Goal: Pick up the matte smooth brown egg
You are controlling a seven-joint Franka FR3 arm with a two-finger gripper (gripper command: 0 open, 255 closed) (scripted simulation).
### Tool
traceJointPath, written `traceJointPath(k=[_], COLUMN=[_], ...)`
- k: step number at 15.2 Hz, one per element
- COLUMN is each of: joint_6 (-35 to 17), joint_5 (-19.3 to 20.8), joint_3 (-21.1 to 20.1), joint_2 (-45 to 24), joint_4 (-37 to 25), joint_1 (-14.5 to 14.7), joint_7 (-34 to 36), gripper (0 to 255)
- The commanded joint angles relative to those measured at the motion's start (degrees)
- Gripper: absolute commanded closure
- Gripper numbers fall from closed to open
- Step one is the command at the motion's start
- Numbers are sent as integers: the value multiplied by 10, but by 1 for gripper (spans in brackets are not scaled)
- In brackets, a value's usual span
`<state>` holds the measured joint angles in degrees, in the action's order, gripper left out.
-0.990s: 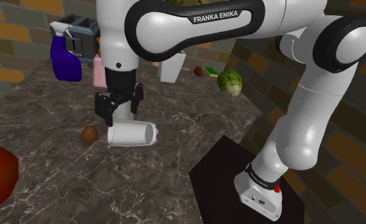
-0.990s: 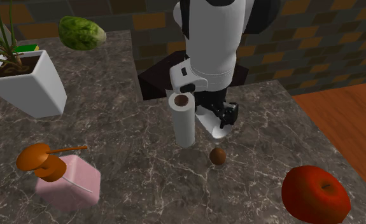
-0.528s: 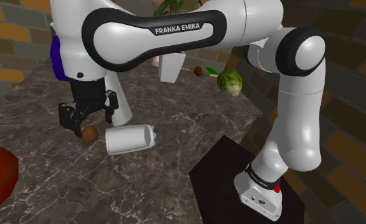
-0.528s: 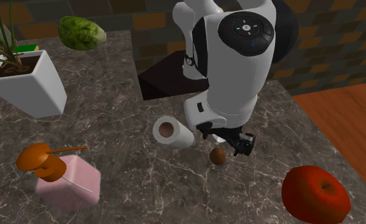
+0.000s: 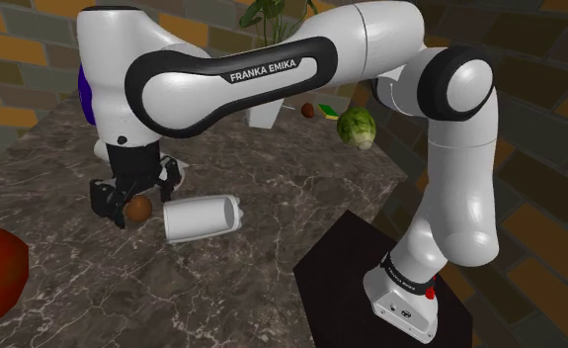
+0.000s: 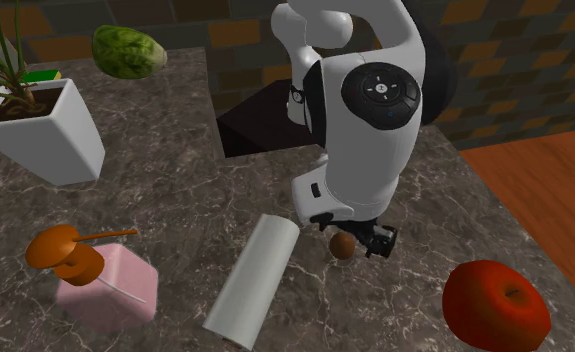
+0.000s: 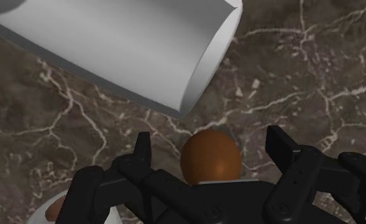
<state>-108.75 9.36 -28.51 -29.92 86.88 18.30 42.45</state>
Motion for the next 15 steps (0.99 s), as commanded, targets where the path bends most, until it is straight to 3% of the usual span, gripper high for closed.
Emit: traceJointPath(k=[1,10,15], joint_6=[-3,-3,30], joint_5=[1,1,-5], joint_3=[0,0,-3], joint_2=[-2,-2,9], joint_4=[0,1,-22], joint_1=[1,0,0], joint_7=[1,0,-1], gripper=[255,255,255])
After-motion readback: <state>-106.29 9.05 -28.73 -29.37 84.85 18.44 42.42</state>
